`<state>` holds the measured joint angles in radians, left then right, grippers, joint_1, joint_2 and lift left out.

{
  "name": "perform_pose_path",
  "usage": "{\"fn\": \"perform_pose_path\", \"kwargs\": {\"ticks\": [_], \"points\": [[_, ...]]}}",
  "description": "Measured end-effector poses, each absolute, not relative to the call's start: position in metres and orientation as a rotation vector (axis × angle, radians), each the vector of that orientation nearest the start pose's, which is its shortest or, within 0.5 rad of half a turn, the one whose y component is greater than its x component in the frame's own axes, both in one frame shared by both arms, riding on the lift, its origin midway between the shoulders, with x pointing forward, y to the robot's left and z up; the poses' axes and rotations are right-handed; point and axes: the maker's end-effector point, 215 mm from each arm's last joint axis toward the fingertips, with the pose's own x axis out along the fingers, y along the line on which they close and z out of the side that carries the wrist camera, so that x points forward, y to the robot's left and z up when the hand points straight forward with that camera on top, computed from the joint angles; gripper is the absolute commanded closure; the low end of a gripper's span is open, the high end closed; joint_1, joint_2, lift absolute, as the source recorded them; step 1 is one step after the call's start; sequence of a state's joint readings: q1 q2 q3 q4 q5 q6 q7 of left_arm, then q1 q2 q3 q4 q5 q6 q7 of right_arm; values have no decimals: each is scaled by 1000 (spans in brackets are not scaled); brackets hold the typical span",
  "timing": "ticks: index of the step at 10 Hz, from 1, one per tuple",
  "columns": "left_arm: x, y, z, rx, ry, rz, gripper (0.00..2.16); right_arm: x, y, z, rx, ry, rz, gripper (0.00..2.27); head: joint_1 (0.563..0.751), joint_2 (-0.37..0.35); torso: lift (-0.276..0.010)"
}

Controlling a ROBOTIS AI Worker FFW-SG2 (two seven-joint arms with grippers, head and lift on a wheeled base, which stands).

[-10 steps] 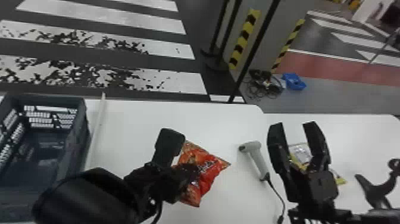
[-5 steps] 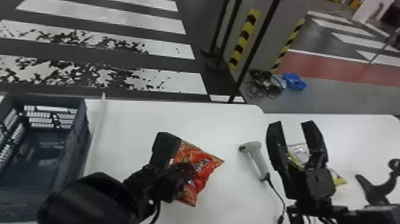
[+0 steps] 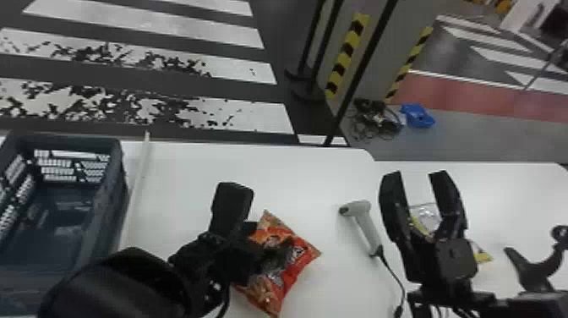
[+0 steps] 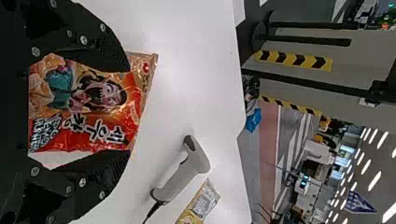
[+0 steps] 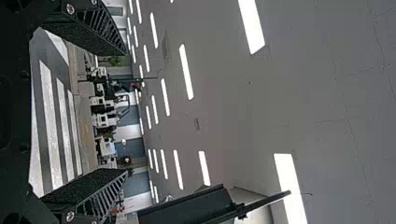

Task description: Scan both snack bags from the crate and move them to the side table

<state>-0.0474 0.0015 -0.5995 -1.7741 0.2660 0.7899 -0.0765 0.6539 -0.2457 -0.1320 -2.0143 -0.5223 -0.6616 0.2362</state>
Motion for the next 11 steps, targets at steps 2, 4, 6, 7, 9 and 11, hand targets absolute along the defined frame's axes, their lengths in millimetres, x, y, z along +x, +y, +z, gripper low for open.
{"fn": "perform_pose_path", "kwargs": {"ticks": [2, 4, 6, 7, 9, 11], "points": [[444, -99, -399, -107, 539, -699, 33, 358, -321, -198, 157, -499, 113, 103, 695, -350, -95], [455, -15, -381, -143, 487, -575, 36, 354, -323, -198, 150, -500, 110, 107, 695, -350, -95], [452, 62, -360, -168, 441, -476, 39, 354, -321, -199, 149, -499, 114, 107, 695, -350, -95], [449, 93, -347, -155, 405, -433, 39, 354, -319, -200, 149, -496, 119, 107, 695, -314, -95], [446, 147, -306, -90, 280, -338, 39, 354, -315, -204, 148, -487, 128, 103, 695, -256, -95], [445, 203, -273, 1, 146, -191, 39, 354, -313, -216, 150, -466, 129, 103, 695, -163, -95]]}}
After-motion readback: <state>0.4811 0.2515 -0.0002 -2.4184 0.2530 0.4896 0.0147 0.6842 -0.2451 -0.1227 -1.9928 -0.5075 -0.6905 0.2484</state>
